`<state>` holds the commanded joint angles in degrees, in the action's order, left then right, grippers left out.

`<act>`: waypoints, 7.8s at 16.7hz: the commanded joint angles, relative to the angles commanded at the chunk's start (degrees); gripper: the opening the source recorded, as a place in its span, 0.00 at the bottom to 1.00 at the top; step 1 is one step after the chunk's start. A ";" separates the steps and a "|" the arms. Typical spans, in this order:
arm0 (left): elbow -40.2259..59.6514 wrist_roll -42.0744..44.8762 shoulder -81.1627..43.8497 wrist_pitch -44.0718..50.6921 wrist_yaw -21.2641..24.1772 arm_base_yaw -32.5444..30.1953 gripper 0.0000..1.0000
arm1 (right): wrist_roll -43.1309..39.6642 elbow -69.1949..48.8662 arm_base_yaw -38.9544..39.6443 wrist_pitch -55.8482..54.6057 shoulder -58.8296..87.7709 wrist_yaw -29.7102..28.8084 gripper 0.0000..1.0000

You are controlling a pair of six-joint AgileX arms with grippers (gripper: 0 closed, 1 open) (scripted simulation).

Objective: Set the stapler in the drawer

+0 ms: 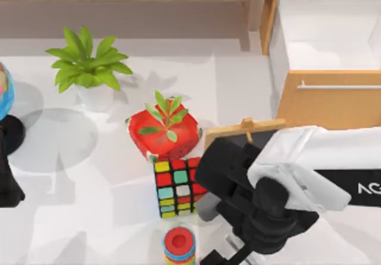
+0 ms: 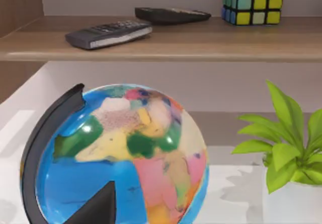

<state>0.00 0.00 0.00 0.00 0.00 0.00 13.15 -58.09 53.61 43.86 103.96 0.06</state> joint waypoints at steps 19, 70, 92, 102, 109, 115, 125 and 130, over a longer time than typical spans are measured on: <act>0.00 0.00 0.00 0.00 0.00 0.00 1.00 | 0.04 -0.73 0.41 -0.46 1.40 0.11 0.02; 0.00 0.00 0.00 0.00 0.00 0.00 1.00 | -18.80 -63.42 -24.51 32.46 15.78 -3.25 0.00; 0.00 0.00 0.00 0.00 0.00 0.00 1.00 | -4.30 -80.86 -45.84 41.77 43.02 -0.11 0.00; 0.00 0.00 0.00 0.00 0.00 0.00 1.00 | -4.28 -79.60 -46.19 40.24 44.94 -0.12 0.15; 0.00 0.00 0.00 0.00 0.00 0.00 1.00 | -4.28 -79.60 -46.19 40.24 44.94 -0.12 0.68; 0.00 0.00 0.00 0.00 0.00 0.00 1.00 | -4.28 -79.60 -46.19 40.24 44.94 -0.12 1.00; 0.00 0.00 0.00 0.00 0.00 0.00 1.00 | -4.12 -77.93 -46.12 40.15 39.83 0.14 1.00; 0.00 0.00 0.00 0.00 0.00 0.00 1.00 | -2.75 -71.91 -46.02 37.53 29.32 2.71 1.00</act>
<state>0.00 0.00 0.00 0.00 0.00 0.00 10.40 -130.00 7.60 81.39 133.29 2.77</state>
